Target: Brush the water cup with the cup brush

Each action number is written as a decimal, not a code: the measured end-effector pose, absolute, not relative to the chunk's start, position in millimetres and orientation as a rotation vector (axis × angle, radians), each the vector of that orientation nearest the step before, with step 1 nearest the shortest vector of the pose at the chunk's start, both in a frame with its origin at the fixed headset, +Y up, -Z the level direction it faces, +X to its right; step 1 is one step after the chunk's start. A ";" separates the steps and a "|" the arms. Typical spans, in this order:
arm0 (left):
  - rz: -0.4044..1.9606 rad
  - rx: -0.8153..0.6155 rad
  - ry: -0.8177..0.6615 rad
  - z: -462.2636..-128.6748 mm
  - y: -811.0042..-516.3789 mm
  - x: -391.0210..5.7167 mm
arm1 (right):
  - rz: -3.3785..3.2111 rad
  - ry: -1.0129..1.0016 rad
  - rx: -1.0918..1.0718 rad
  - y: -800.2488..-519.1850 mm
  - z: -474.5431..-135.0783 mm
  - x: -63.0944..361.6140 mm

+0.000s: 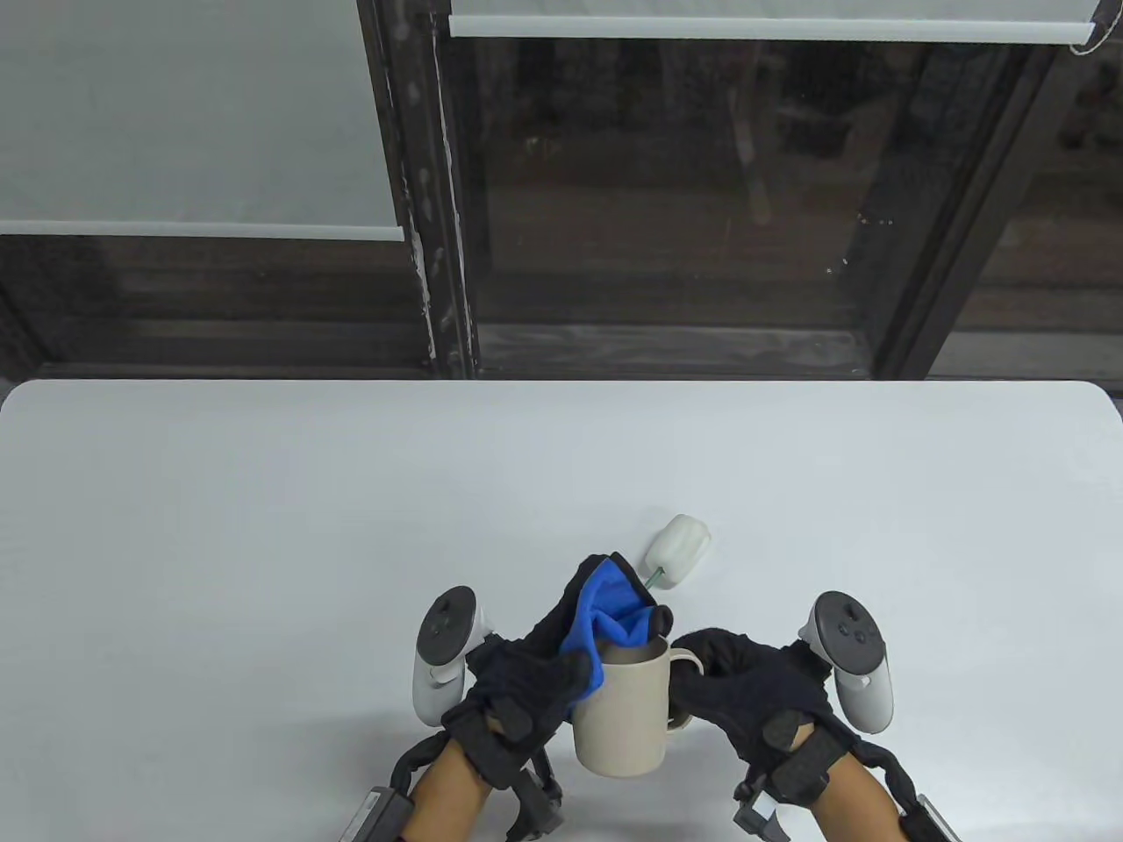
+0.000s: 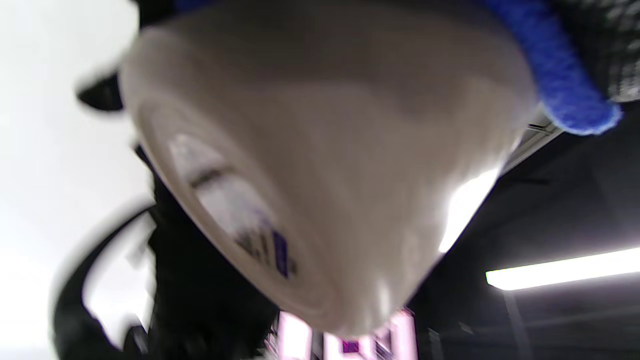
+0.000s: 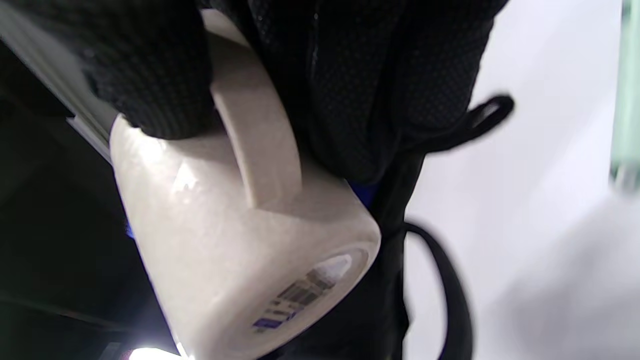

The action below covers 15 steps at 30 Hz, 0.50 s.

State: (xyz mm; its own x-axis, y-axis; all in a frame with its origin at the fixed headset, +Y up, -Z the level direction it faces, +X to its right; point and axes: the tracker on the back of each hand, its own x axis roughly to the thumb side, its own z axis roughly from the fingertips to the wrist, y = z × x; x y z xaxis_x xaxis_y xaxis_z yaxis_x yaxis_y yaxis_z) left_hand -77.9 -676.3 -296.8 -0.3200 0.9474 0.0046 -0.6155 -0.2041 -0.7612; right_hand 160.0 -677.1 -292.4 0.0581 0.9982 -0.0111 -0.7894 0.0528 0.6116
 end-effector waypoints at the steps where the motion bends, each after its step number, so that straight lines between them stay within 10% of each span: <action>1: 1.782 -0.608 -0.839 -296.2 -677.0 -75.6 | 1.393 0.573 0.501 -681.5 -292.4 156.4; 8: 1.690 -0.536 -0.752 -299.7 -674.1 -87.2 | 1.507 0.502 0.461 -681.0 -293.4 161.0; 15: 1.085 -0.169 -0.369 -293.3 -661.9 -91.2 | 2.211 -0.163 0.350 -650.0 -274.3 164.2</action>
State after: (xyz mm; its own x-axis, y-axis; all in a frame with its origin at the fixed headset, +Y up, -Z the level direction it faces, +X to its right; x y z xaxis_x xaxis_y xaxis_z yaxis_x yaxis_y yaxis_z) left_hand -91.2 -661.9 -293.3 0.4140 0.8858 0.2097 -0.8302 0.4619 -0.3122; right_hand 164.2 -650.0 -274.3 -0.5843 0.7514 0.3065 -0.7882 -0.6154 0.0059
